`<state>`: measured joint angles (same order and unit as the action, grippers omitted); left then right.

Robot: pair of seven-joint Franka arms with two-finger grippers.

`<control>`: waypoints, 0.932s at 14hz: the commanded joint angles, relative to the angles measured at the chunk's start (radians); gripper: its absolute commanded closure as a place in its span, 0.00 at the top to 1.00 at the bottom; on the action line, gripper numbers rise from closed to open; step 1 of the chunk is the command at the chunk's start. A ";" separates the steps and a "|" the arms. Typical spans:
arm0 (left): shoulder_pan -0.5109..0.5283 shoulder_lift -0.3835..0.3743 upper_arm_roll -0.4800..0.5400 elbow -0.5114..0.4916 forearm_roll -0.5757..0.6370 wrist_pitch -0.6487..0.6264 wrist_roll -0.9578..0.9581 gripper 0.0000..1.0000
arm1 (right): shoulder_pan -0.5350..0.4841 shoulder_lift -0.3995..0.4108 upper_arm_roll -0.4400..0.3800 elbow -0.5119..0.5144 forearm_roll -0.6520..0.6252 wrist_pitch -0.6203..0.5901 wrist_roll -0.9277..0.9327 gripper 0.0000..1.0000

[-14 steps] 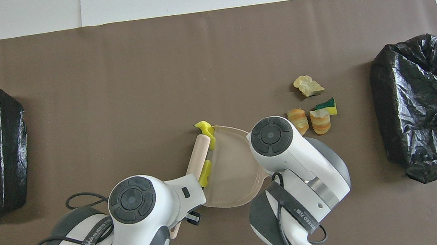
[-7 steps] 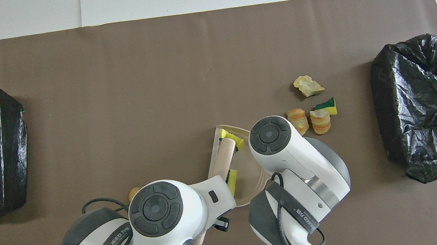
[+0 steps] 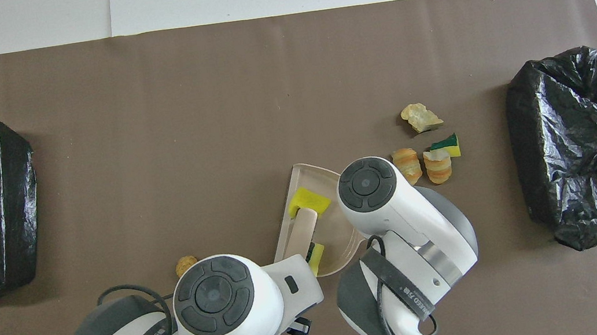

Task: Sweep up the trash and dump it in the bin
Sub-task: 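Sweep the yellow sponges into the dustpan with the left gripper's brush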

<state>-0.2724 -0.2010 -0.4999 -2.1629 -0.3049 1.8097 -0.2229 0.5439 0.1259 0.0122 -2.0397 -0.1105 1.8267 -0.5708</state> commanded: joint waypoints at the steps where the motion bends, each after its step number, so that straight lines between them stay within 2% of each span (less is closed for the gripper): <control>1: -0.079 -0.041 0.008 -0.099 -0.019 0.148 -0.158 0.00 | -0.007 -0.003 0.005 -0.002 0.000 0.023 -0.027 0.00; 3: -0.076 -0.029 0.012 -0.115 -0.017 0.290 -0.303 0.00 | -0.013 -0.005 0.003 -0.031 -0.015 0.086 -0.147 0.00; 6: -0.038 -0.018 0.014 -0.085 -0.014 0.364 -0.326 0.00 | -0.015 -0.009 0.003 -0.042 -0.015 0.098 -0.149 0.00; 10: -0.004 -0.014 0.017 -0.043 -0.013 0.401 -0.325 0.00 | -0.013 -0.011 0.003 -0.042 -0.014 0.097 -0.147 0.00; 13: 0.019 -0.029 0.021 -0.018 -0.010 0.337 -0.323 0.00 | -0.013 -0.011 0.003 -0.042 -0.011 0.097 -0.146 0.00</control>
<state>-0.2730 -0.2094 -0.4751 -2.1947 -0.3057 2.1856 -0.5371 0.5420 0.1302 0.0078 -2.0661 -0.1135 1.9050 -0.6934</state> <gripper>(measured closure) 0.722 0.678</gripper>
